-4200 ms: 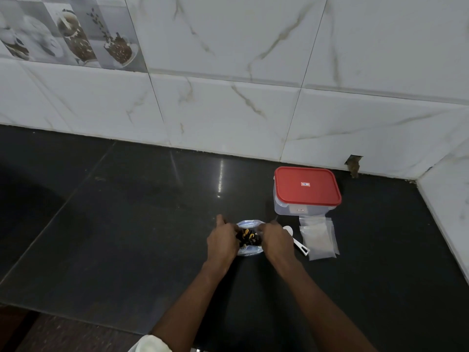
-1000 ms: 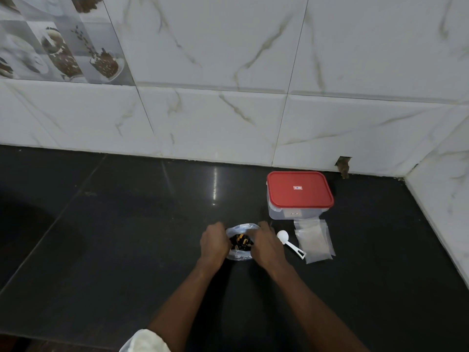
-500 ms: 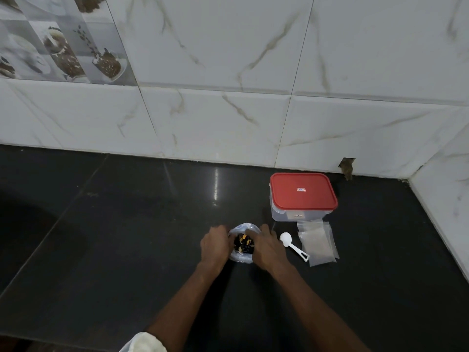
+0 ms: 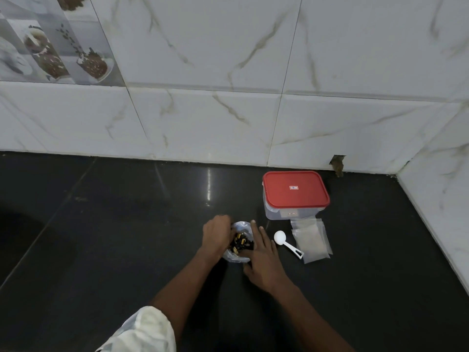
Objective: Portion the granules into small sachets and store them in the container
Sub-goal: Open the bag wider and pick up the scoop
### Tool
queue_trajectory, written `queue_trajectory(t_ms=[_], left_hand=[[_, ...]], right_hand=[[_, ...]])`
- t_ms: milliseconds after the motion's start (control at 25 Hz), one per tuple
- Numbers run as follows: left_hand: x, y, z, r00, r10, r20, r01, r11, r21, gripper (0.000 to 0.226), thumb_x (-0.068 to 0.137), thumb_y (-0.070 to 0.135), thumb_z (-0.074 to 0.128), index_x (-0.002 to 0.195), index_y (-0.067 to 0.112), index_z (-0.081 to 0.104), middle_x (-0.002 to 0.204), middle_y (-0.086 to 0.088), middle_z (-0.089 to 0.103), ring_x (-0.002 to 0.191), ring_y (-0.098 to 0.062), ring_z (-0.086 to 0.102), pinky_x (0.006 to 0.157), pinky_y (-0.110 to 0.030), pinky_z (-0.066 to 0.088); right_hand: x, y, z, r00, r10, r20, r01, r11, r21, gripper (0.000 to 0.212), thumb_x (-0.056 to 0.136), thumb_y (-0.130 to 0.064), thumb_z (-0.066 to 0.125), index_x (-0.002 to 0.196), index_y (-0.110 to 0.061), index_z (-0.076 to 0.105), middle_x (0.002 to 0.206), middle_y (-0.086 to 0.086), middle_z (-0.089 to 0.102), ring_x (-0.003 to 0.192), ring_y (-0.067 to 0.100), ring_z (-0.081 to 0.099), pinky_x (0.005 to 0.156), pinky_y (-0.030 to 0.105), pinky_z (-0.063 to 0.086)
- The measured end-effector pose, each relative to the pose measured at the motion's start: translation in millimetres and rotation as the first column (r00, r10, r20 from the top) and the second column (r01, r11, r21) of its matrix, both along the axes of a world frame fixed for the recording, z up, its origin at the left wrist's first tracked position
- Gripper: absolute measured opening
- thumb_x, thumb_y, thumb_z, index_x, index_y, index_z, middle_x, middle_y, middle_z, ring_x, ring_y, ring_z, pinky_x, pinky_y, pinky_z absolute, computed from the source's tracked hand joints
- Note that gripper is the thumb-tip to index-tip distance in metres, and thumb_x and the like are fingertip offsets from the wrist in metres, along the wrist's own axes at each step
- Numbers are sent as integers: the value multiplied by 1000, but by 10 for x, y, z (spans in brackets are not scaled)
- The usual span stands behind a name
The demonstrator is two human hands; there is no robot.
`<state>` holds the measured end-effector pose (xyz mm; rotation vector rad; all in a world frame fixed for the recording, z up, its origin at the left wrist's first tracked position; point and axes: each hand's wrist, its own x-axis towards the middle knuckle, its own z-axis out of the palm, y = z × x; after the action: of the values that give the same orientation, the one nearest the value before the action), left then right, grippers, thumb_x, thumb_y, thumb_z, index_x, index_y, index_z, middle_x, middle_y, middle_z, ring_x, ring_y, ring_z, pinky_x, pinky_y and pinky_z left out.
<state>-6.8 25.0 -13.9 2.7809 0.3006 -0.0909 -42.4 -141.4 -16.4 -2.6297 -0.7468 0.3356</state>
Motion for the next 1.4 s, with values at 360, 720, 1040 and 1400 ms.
queue_trajectory(t_ms=[360,720,1040,1400], left_hand=[[-510,-27,-283,944,321,-73,-324,867,-378,30,87,33,68,103,9,73,93,-9,76,86,-24,73,70,-31,56],[-431,-5,-211,939,341,-36,-325,854,-407,24,92,18,65,78,-2,67,78,-16,71,73,-28,72,52,-27,39],[-563,-45,-128,891,446,-78,-426,765,-483,49,90,49,65,92,0,71,84,-15,72,78,-32,71,62,-32,49],[-505,-200,-142,797,594,-111,-542,620,-568,31,84,24,66,67,-2,69,56,-14,69,54,-28,70,62,-45,61]], right_hand=[[110,-9,195,959,-254,-129,269,956,114,34,89,-11,49,120,-8,64,159,20,20,134,27,45,97,22,37],[56,-73,228,968,-198,-155,219,966,133,46,91,-8,51,137,-12,54,156,16,26,141,24,35,102,11,23],[74,-770,144,787,-616,-43,597,742,303,29,86,1,59,112,-6,71,111,12,68,104,26,63,85,25,42],[558,-1367,-10,757,-643,113,643,765,46,40,91,-20,63,127,-5,60,121,17,62,112,35,55,95,41,43]])
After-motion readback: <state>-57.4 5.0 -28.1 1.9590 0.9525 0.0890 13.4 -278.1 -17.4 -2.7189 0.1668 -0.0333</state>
